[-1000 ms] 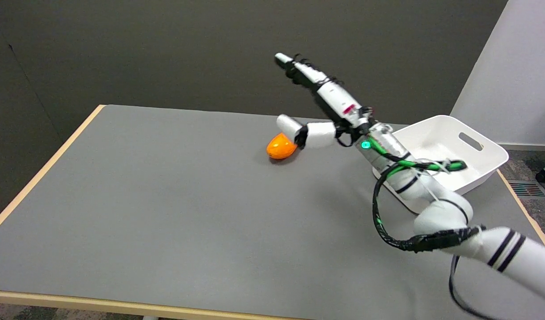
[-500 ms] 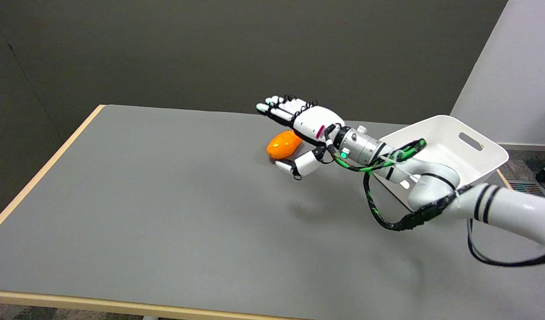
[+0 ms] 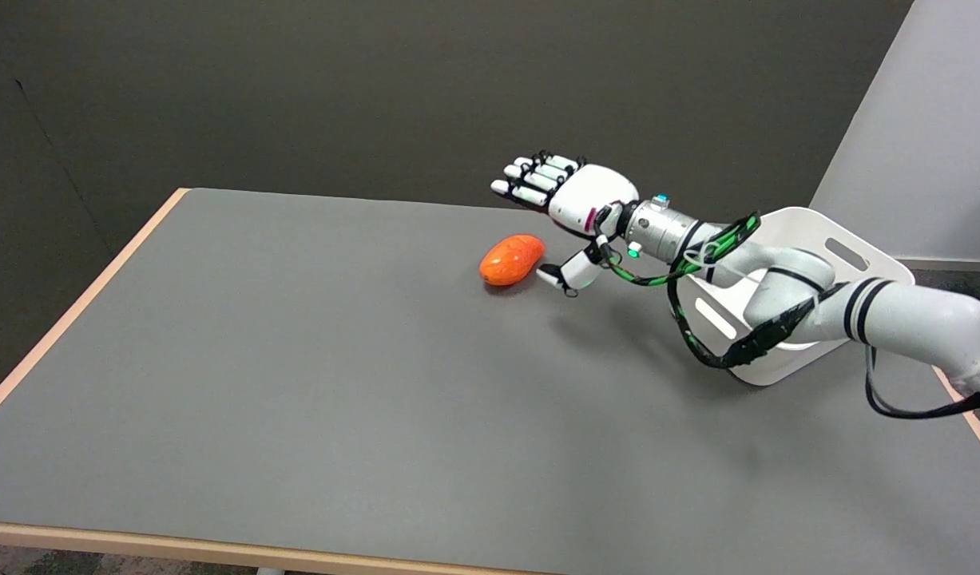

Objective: Pick up mango.

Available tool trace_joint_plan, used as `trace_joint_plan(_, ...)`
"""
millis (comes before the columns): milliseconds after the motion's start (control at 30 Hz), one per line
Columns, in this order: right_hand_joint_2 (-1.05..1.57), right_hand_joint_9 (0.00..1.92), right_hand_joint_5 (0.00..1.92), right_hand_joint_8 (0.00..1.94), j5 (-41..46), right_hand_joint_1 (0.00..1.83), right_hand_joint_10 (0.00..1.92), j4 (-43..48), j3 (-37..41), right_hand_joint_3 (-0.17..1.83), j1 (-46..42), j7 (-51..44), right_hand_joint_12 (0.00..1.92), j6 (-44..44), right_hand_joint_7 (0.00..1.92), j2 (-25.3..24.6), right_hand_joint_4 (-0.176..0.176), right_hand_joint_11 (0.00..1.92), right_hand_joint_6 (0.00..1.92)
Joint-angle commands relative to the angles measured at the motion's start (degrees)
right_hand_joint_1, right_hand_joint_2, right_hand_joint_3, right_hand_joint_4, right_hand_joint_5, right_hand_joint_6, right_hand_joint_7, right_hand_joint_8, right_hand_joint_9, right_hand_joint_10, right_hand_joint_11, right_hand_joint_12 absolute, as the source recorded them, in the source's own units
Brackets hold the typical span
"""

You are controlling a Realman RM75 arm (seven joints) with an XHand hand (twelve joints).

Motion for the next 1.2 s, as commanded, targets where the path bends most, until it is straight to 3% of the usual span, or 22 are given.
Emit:
trace_joint_plan(33, 0.59, 0.0, 0.0, 0.0, -0.83, 0.53, 0.0, 6.62, -12.67, 0.95, 9.85, -4.69, 0.59, 2.79, 0.0, -0.1, 0.049, 0.0, 0.0)
trace_joint_plan(467, 0.62, 0.0, 0.0, 0.01, -0.43, 0.53, 0.18, 12.36, -26.97, 1.0, 12.72, -4.69, 0.66, -0.02, 0.0, -7.29, 0.042, 0.0, 0.0)
trace_joint_plan(1200, 0.67, 0.0, 0.0, 0.03, 2.61, 0.53, 0.2, 16.91, -26.22, 0.97, 14.89, -5.07, 0.69, -1.6, 0.0, -11.7, 0.038, 0.0, 0.0)
